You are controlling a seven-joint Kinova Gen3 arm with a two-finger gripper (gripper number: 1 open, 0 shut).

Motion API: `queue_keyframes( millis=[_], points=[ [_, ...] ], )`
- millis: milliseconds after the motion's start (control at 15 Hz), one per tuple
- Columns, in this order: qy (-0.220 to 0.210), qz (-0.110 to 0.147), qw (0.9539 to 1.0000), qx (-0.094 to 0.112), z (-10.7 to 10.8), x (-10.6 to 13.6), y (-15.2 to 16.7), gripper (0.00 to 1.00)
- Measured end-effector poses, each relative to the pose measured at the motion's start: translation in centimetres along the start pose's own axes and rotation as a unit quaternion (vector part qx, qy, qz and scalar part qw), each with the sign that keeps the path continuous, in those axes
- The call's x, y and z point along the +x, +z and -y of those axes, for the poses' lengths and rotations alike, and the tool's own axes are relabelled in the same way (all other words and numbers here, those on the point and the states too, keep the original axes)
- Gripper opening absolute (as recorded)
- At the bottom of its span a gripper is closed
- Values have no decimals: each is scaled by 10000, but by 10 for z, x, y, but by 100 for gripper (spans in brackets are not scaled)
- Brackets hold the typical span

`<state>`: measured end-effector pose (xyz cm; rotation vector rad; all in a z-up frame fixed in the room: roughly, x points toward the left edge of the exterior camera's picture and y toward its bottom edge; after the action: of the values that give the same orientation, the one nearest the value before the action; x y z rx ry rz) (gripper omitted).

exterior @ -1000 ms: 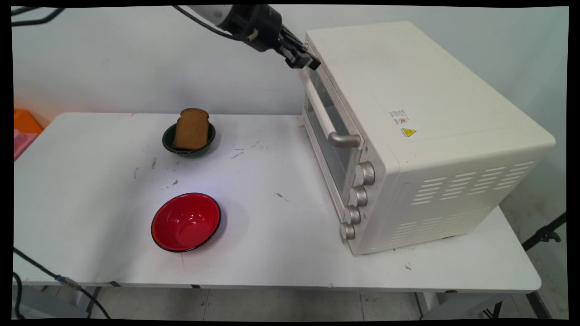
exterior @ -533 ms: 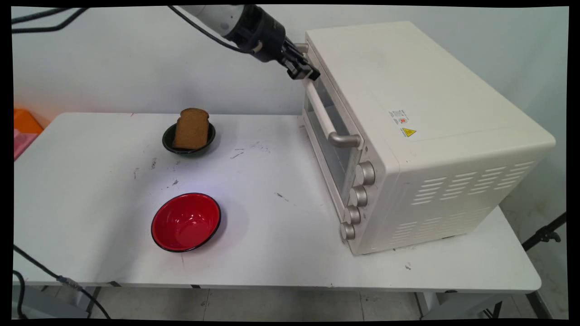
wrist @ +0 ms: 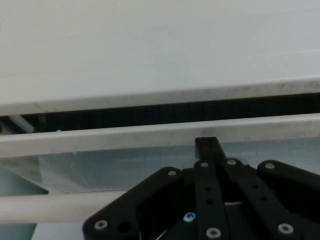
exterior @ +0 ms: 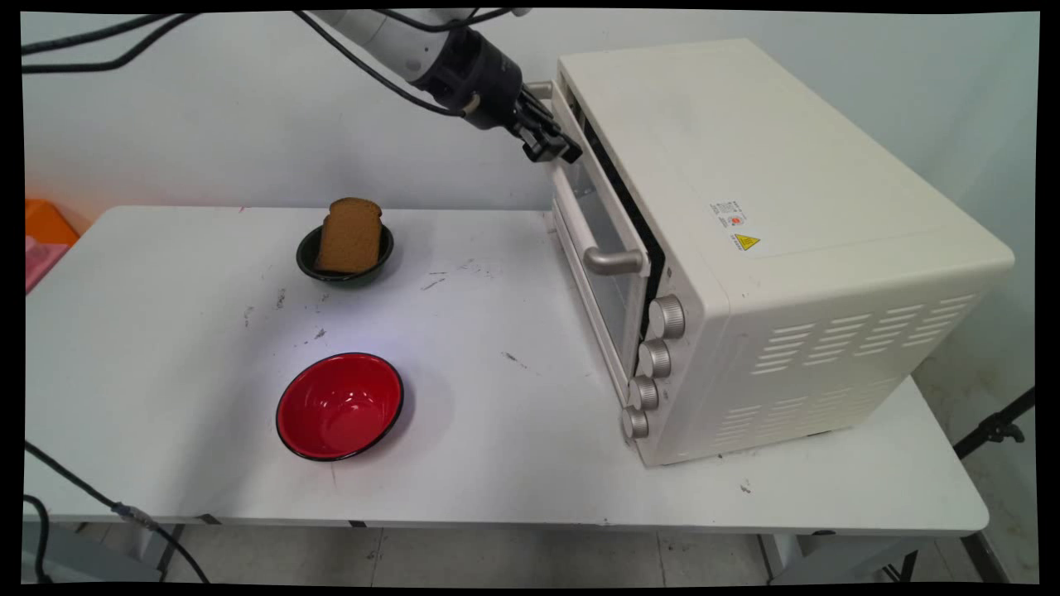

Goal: Open the oven

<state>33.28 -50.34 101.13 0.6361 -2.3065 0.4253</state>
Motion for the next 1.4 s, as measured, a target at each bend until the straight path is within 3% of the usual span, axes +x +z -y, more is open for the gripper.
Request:
queue_keyframes(
  millis=[667,1400],
  points=[
    [-94,25,9999,-36,7,-34,-19,0],
    [-108,-98,9998,-155,4,-106,-28,0]
  ],
)
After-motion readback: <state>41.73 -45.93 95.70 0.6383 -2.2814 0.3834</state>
